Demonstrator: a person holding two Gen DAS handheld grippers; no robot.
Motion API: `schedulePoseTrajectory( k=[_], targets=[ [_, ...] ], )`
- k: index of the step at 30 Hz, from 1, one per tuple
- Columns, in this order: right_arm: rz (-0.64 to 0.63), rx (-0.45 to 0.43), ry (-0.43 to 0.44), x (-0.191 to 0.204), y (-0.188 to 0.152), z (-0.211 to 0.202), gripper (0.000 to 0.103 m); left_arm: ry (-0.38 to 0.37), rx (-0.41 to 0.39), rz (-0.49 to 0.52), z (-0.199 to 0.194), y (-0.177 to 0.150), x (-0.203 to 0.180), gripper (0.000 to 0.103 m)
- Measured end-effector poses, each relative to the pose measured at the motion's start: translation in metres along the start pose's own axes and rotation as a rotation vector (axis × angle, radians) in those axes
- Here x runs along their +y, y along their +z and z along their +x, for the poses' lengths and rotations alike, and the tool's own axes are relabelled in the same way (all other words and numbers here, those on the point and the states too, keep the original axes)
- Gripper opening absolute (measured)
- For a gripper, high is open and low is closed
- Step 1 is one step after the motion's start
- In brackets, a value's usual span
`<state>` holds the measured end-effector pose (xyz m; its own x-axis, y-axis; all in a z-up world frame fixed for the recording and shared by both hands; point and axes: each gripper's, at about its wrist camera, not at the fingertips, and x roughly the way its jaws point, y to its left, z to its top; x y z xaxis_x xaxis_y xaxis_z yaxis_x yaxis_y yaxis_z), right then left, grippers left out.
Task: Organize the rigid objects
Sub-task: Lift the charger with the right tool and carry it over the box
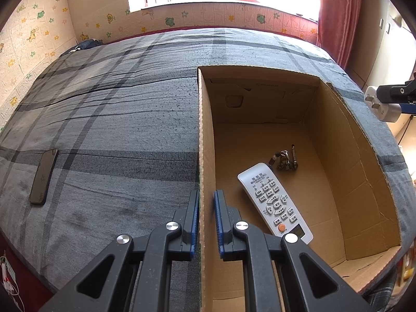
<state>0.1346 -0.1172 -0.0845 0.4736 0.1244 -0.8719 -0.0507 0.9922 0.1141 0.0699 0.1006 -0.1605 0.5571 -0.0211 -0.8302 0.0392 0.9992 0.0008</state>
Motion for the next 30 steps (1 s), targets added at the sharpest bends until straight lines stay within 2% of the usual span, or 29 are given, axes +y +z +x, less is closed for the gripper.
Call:
schedulePoseTrajectory(
  k=[14, 30],
  targets=[
    [-0.103, 0.050, 0.042, 0.058, 0.002, 0.030, 0.056, 0.001, -0.003, 0.002, 0.000, -0.001, 0.000, 0.012],
    [-0.140, 0.179, 0.033, 0.083, 0.002, 0.108, 0.056, 0.000, -0.005, -0.002, 0.000, -0.002, -0.001, 0.012]
  ],
)
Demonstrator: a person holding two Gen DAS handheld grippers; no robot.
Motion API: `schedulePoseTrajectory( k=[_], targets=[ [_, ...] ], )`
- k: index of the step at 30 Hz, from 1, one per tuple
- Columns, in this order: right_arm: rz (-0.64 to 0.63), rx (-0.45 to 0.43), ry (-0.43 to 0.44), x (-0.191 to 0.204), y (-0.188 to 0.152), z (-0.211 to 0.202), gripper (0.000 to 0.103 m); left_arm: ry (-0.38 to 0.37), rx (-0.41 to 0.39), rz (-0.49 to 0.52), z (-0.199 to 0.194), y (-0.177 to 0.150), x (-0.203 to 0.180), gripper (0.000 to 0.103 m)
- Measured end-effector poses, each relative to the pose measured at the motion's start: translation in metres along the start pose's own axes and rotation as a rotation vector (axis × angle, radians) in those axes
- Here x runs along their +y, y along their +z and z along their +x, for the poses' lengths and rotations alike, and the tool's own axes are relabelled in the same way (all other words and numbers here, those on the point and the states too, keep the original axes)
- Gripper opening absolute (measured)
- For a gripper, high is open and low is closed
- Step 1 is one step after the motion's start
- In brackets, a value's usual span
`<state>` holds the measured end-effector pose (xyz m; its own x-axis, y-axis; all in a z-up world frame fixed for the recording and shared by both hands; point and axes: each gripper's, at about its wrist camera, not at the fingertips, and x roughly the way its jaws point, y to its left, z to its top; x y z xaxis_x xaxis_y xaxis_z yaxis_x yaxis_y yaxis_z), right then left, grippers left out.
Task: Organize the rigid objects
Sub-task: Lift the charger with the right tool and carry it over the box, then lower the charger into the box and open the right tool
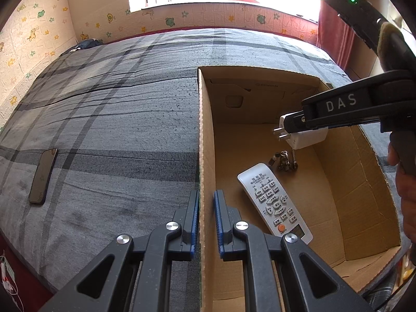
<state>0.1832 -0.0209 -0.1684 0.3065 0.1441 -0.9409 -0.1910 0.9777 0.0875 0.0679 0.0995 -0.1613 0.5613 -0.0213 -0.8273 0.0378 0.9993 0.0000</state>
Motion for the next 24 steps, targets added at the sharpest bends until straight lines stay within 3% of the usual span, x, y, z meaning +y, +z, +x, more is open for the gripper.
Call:
schedulePoseTrajectory(
  k=[24],
  targets=[
    [0.025, 0.066, -0.006, 0.006, 0.019, 0.061, 0.056, 0.001, -0.001, 0.000, -0.001, 0.000, 0.000, 0.012]
  ],
)
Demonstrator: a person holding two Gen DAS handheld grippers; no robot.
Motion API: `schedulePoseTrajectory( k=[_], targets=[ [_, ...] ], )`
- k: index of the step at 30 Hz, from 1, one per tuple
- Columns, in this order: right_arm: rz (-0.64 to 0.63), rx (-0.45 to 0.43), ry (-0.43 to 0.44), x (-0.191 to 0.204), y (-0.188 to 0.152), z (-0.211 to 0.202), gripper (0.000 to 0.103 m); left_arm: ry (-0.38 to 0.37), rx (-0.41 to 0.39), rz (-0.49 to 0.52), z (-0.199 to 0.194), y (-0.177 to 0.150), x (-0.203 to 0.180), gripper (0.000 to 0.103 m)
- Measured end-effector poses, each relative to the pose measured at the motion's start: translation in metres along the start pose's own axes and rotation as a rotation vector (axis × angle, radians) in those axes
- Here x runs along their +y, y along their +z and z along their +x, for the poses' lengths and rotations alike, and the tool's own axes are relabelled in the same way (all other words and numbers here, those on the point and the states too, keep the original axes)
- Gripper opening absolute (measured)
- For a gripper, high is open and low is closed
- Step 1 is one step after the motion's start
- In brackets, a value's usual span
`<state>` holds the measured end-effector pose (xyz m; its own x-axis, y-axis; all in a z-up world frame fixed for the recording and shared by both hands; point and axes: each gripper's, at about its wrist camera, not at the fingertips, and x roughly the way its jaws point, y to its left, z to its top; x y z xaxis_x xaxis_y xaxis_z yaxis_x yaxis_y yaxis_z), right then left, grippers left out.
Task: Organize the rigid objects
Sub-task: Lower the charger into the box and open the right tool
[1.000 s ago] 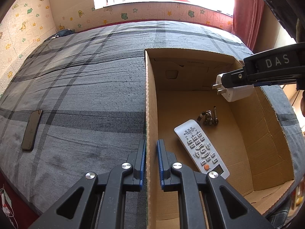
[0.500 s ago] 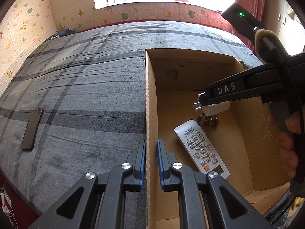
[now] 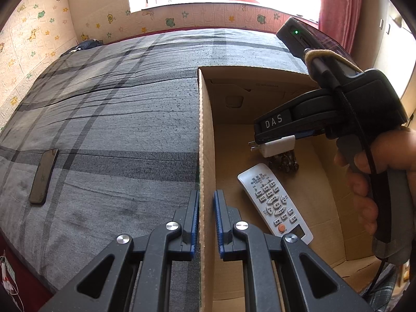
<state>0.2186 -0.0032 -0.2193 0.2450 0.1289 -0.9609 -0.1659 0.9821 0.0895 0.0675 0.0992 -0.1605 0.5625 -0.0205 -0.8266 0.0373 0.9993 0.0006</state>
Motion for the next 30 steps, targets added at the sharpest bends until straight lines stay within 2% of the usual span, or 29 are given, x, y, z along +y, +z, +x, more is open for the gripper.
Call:
schedulePoseTrajectory(
  k=[8, 14, 16, 22, 25, 30],
  targets=[
    [0.021, 0.034, 0.029, 0.000, 0.005, 0.015, 0.056, 0.000, 0.002, 0.001, 0.001, 0.000, 0.001, 0.012],
    [0.012, 0.016, 0.049, 0.002, 0.008, 0.010, 0.059, 0.005, 0.002, 0.004, 0.002, 0.000, 0.000, 0.012],
    [-0.003, -0.001, 0.035, 0.005, 0.008, 0.006, 0.065, 0.005, 0.003, 0.004, 0.002, 0.000, -0.001, 0.012],
    [-0.023, -0.036, 0.012, 0.009, 0.005, -0.009, 0.066, 0.008, 0.003, 0.004, 0.002, 0.000, -0.001, 0.012],
    [-0.027, -0.065, 0.012, 0.012, 0.000, -0.026, 0.074, 0.009, 0.004, 0.004, 0.002, 0.000, -0.001, 0.012],
    [-0.047, -0.096, 0.006, 0.013, -0.006, -0.051, 0.075, 0.012, 0.007, 0.005, 0.002, 0.001, -0.002, 0.012]
  ],
)
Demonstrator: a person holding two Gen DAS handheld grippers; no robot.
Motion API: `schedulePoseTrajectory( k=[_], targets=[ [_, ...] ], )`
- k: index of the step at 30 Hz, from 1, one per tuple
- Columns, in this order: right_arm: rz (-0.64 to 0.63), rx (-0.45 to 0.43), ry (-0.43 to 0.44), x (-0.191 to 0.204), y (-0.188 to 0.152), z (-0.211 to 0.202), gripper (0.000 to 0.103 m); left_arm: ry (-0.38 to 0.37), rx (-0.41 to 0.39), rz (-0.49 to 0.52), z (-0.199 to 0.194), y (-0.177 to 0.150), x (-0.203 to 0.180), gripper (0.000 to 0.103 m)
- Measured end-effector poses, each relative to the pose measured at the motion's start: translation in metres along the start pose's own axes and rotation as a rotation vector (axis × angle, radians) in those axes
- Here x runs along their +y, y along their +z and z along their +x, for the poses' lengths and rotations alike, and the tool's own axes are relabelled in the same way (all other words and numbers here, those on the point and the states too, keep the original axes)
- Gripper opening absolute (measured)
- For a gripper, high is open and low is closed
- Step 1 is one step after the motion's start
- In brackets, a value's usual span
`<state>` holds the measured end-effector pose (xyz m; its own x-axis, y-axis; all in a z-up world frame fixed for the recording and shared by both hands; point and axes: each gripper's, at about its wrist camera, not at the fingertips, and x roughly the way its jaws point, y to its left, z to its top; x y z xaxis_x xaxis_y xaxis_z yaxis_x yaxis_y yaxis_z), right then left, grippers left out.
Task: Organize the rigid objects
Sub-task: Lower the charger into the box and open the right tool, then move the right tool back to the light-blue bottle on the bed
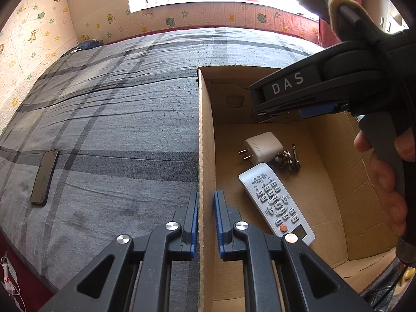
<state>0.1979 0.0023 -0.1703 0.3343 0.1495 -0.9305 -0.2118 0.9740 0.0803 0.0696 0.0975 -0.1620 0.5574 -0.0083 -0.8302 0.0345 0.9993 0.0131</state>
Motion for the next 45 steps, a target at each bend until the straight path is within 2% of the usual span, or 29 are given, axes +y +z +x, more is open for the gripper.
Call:
schedulePoseTrajectory(
  k=[2, 4, 11, 13, 14, 22, 29, 37, 45],
  targets=[
    [0.004, -0.019, -0.011, -0.001, 0.000, -0.011, 0.078, 0.000, 0.000, -0.001, 0.000, 0.000, 0.000, 0.012],
    [0.007, -0.042, -0.016, -0.002, -0.001, -0.023, 0.085, 0.002, 0.001, 0.000, 0.000, 0.000, 0.000, 0.012],
    [0.011, -0.107, -0.019, -0.006, -0.004, -0.058, 0.090, 0.003, 0.004, -0.002, 0.000, 0.000, -0.001, 0.012],
    [0.016, -0.125, -0.019, -0.008, -0.004, -0.066, 0.101, 0.004, 0.005, -0.002, 0.000, 0.000, 0.000, 0.012],
    [0.017, -0.136, -0.023, -0.010, -0.005, -0.071, 0.102, 0.003, 0.005, -0.003, 0.000, 0.000, 0.000, 0.012],
    [0.045, -0.174, -0.062, -0.037, -0.011, -0.096, 0.103, 0.006, 0.010, -0.003, 0.000, 0.001, 0.000, 0.012],
    [0.112, -0.186, -0.103, -0.087, -0.028, -0.106, 0.103, 0.006, 0.011, -0.004, 0.001, 0.002, 0.000, 0.012],
    [0.222, -0.177, -0.139, -0.153, -0.048, -0.102, 0.103, 0.007, 0.011, -0.004, 0.001, 0.002, -0.001, 0.012],
    [0.284, -0.154, -0.180, -0.193, -0.064, -0.085, 0.103, 0.008, 0.011, -0.002, 0.002, 0.001, 0.000, 0.012]
  ],
)
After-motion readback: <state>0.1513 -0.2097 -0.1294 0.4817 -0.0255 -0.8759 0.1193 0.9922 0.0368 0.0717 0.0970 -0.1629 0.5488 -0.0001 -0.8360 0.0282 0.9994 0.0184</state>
